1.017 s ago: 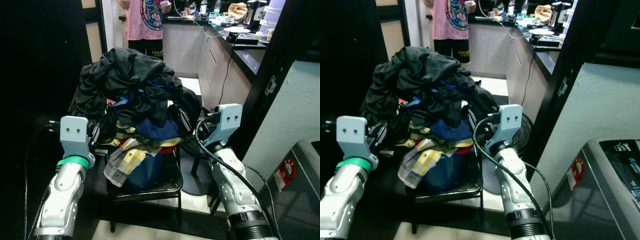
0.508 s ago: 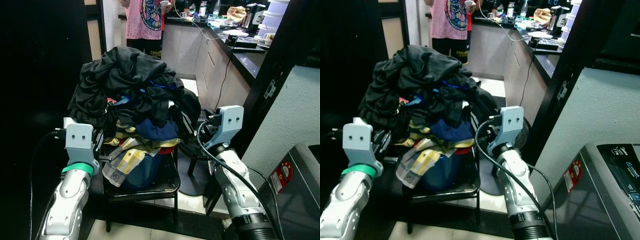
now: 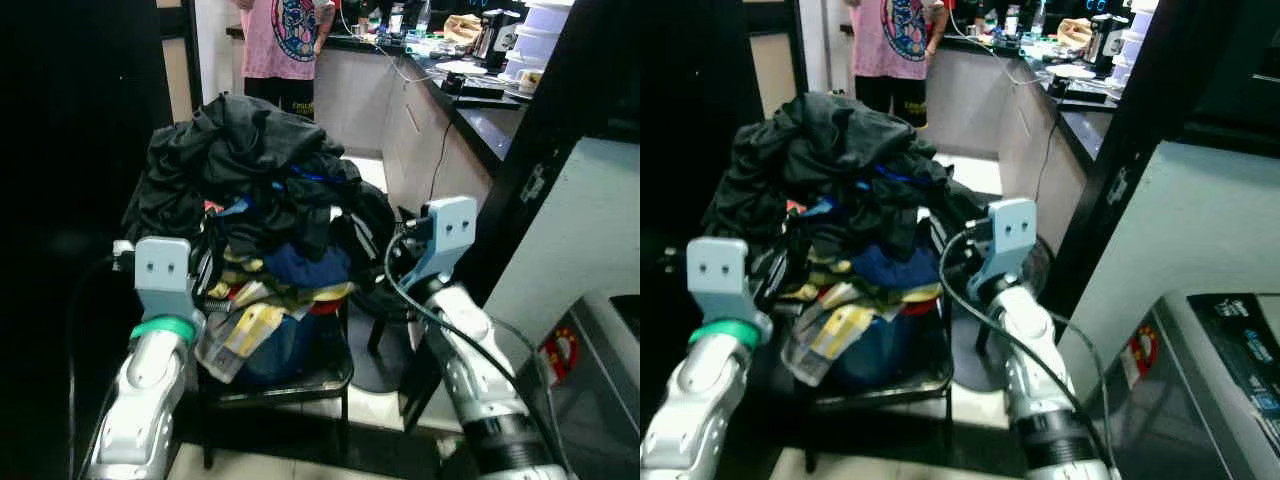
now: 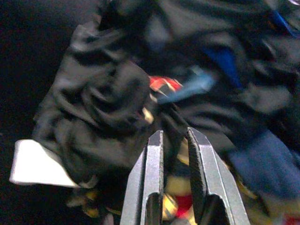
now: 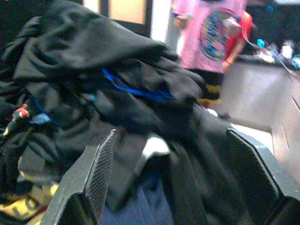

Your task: Clothes washing

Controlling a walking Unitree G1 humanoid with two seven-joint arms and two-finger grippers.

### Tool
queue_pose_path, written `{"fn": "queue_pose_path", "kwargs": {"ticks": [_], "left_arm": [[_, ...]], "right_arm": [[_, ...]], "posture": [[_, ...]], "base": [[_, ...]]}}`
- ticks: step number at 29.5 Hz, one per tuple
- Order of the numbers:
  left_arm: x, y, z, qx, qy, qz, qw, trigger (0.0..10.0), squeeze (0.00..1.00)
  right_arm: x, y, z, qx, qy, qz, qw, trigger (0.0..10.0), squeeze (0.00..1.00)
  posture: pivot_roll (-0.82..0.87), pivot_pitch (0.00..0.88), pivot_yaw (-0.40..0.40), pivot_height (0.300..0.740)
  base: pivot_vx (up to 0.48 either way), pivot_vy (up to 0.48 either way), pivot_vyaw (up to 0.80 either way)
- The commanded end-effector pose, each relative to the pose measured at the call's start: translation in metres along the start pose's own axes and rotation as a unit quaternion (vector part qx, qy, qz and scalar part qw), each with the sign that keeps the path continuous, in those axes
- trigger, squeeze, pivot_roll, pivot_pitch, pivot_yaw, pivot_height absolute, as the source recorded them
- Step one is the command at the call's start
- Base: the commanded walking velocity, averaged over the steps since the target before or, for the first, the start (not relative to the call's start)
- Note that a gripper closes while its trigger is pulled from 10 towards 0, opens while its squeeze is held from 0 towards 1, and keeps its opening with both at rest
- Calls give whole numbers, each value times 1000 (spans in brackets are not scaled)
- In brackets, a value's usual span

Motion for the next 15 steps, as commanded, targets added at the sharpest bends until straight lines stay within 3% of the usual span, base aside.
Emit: {"fn": "queue_pose_path", "kwargs": {"ticks": [1,12,15], "left_arm": [[-1,-1,5,7,5,2,1000,10000,0],[-3,0,4,6,4,9,1000,10000,0],[-4,0,4,6,2,9,1000,10000,0]], "right_arm": [[2,3,12,21,-8,-7,1000,10000,0],[2,6,12,22,-4,2,1000,10000,0],[2,6,12,21,-5,2,1000,10000,0]], "posture": [[20,0,-69,740],[16,0,-72,740],[17,0,-72,740]], "base": [[349,0,800],[342,0,0],[0,0,0]]}}
Point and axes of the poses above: a point about 5 cm out from each wrist's last joint towards the gripper, its own y axis pointing out of the wrist towards the gripper, its own x axis along the axis of the wrist's last joint, z = x × y, the point moved 3 cm from there along y, pointing out of the wrist towards the gripper, and after that the axes turned 2 degrees about -y, right-handed, at the moved point
